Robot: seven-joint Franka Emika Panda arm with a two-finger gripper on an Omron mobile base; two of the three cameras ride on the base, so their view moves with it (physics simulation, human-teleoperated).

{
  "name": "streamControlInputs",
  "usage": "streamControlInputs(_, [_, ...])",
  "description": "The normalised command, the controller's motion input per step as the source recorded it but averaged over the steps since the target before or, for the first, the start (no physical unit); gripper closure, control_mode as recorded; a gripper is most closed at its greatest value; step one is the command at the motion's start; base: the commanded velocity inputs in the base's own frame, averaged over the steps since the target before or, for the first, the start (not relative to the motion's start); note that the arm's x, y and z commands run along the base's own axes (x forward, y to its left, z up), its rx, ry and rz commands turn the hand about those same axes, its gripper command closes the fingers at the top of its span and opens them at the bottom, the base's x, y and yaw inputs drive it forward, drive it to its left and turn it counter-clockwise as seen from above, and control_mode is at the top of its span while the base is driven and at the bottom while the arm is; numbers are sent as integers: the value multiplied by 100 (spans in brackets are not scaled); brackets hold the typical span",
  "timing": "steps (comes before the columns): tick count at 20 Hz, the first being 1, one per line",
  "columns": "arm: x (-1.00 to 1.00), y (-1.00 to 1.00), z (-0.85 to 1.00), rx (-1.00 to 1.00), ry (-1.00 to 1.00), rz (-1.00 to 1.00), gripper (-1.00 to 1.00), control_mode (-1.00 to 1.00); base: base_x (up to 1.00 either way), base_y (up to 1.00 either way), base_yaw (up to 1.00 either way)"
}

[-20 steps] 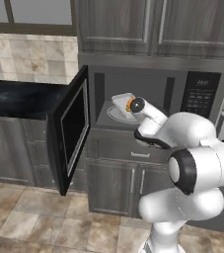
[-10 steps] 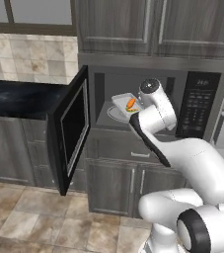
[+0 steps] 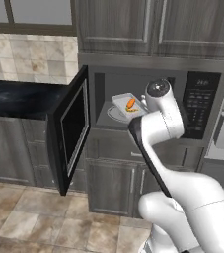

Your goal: Place the tupperware containing the shrimp and carrot meal in the microwave. Close the microwave door and press the start button to reheat the meal.

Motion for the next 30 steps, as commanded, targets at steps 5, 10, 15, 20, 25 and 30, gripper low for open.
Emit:
streamControlInputs(5, [-17, 38, 43, 0, 5, 10, -100, -100, 0, 0, 0])
streamControlInputs(10, [-28, 25, 23, -4, 19, 35, -100, -100, 0, 0, 0])
streamControlInputs(15, [-29, 26, 1, -20, 24, 47, -100, -100, 0, 0, 0])
streamControlInputs(20, [-25, 39, 1, -33, 9, 48, -100, -100, 0, 0, 0])
streamControlInputs(25, [-4, 25, 43, -26, -1, 40, -100, -100, 0, 0, 0])
streamControlInputs(30, [0, 25, 62, -16, -18, 29, -100, -100, 0, 0, 0])
